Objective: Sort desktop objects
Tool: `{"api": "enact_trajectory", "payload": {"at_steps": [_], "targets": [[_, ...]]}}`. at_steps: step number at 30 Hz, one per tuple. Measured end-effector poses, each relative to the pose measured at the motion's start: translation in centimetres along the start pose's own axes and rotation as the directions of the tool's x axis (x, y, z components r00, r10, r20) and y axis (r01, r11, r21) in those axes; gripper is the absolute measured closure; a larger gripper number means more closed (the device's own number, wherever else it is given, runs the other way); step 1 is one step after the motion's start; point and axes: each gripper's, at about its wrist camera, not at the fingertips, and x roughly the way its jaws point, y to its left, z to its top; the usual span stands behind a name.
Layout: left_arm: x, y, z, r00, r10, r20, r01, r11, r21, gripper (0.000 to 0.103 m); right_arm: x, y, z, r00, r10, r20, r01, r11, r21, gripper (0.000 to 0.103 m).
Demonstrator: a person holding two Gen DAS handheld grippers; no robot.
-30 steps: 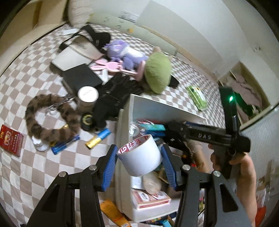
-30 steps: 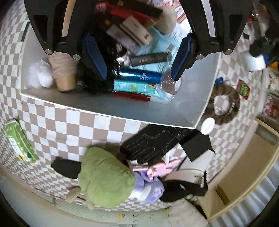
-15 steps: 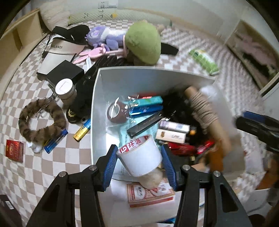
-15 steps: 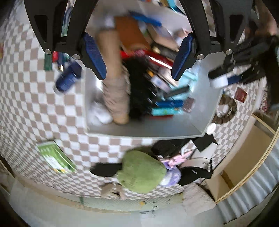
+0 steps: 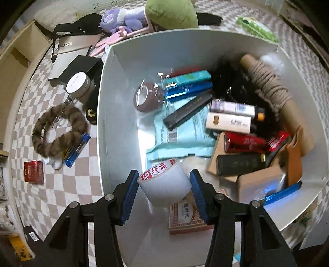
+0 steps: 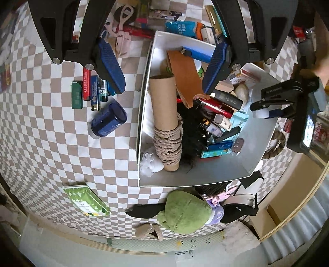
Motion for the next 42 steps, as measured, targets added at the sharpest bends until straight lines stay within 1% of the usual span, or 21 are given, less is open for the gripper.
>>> {"api": "enact_trajectory", "payload": {"at_steps": [3, 5, 7, 9, 11, 12, 14, 16, 17, 18, 19, 20, 21, 23, 27, 32, 36, 38, 39, 42], "targets": [[0.2, -0.2, -0.2, 1.000, 0.012, -0.011, -0.012, 1.000, 0.005, 0.051, -0.2, 0.1, -0.2, 1.000, 0.006, 0.000, -0.006, 1.000, -0.007, 0.025], [0.2, -0.3, -0.3, 1.000, 0.021, -0.013, -0.021, 1.000, 0.009, 0.046, -0.3, 0.2, -0.4, 1.000, 0.004, 0.000, -0.004, 1.000, -0.014, 0.025], [-0.1, -0.5, -0.4, 1.000, 0.013, -0.007, -0.013, 1.000, 0.013, 0.035, -0.3, 0.2, -0.5, 1.000, 0.003, -0.001, -0.003, 1.000, -0.015, 0.025], [-0.4, -0.7, -0.6, 1.000, 0.005, 0.000, -0.005, 1.000, 0.017, 0.029, -0.3, 0.1, -0.6, 1.000, 0.002, -0.001, -0.002, 1.000, -0.013, 0.025], [-0.9, -1.0, -0.6, 1.000, 0.006, 0.015, -0.007, 1.000, 0.029, 0.029, -0.5, -0.1, -1.0, 1.000, 0.001, -0.002, -0.001, 1.000, -0.010, 0.025], [-1.3, -1.1, -0.7, 1.000, -0.001, 0.027, 0.000, 1.000, 0.031, 0.027, -0.7, -0.2, -1.2, 1.000, 0.001, -0.001, -0.001, 1.000, -0.008, 0.025], [-2.1, -1.2, -0.9, 0.999, -0.014, 0.051, 0.012, 0.999, 0.036, 0.021, -1.1, -0.3, -1.6, 1.000, -0.003, 0.006, 0.003, 1.000, -0.003, 0.025], [-3.0, -1.2, -1.2, 0.996, -0.042, 0.078, 0.039, 0.999, 0.034, 0.009, -1.6, -0.5, -2.0, 1.000, -0.008, 0.018, 0.009, 1.000, -0.001, 0.025], [-3.4, -1.3, -1.3, 0.995, -0.055, 0.087, 0.053, 0.998, 0.033, 0.007, -1.8, -0.5, -2.2, 1.000, -0.011, 0.025, 0.011, 1.000, -0.003, 0.025], [-3.8, -1.3, -1.4, 0.993, -0.068, 0.097, 0.065, 0.997, 0.031, 0.004, -2.0, -0.6, -2.5, 0.999, -0.016, 0.035, 0.016, 1.000, -0.006, 0.024], [-4.2, -1.3, -1.6, 0.991, -0.076, 0.109, 0.074, 0.997, 0.028, 0.004, -2.3, -0.5, -2.8, 0.998, -0.026, 0.053, 0.027, 1.000, -0.012, 0.019], [-4.6, -1.3, -1.8, 0.989, -0.085, 0.120, 0.082, 0.996, 0.025, 0.004, -2.6, -0.5, -3.1, 0.997, -0.037, 0.070, 0.038, 0.999, -0.018, 0.006], [-5.2, -1.3, -1.9, 0.987, -0.092, 0.134, 0.091, 0.996, 0.021, 0.003, -2.9, -0.4, -3.4, 0.995, -0.046, 0.088, 0.049, 0.999, -0.024, 0.000], [-6.3, -1.1, -2.3, 0.981, -0.098, 0.169, 0.099, 0.995, 0.006, 0.000, -3.4, 0.0, -3.8, 0.990, -0.072, 0.121, 0.079, 0.995, -0.054, 0.000], [-8.6, -0.5, -2.9, 0.963, -0.114, 0.246, 0.123, 0.992, -0.024, 0.000, -4.7, 1.2, -4.5, 0.976, -0.113, 0.186, 0.133, 0.986, -0.099, 0.000], [-11.2, 0.4, -4.1, 0.939, -0.142, 0.314, 0.166, 0.985, -0.050, 0.000, -6.9, 2.1, -4.9, 0.953, -0.125, 0.274, 0.153, 0.985, -0.081, 0.000], [-13.3, 0.7, -5.1, 0.919, -0.145, 0.368, 0.182, 0.981, -0.068, 0.000, -8.7, 2.9, -5.2, 0.930, -0.134, 0.343, 0.167, 0.984, -0.066, 0.000], [-14.4, 0.9, -5.7, 0.906, -0.150, 0.397, 0.195, 0.978, -0.074, 0.000, -9.5, 3.2, -5.4, 0.916, -0.139, 0.377, 0.173, 0.983, -0.059, 0.000], [-14.9, 1.0, -6.0, 0.900, -0.154, 0.408, 0.201, 0.977, -0.076, 0.000, -10.0, 3.4, -5.5, 0.909, -0.140, 0.392, 0.175, 0.983, -0.053, 0.000], [-16.2, 1.1, -7.0, 0.885, -0.157, 0.439, 0.209, 0.975, -0.074, 0.000, -11.1, 3.4, -5.9, 0.899, -0.132, 0.417, 0.160, 0.987, -0.033, 0.000]]}}
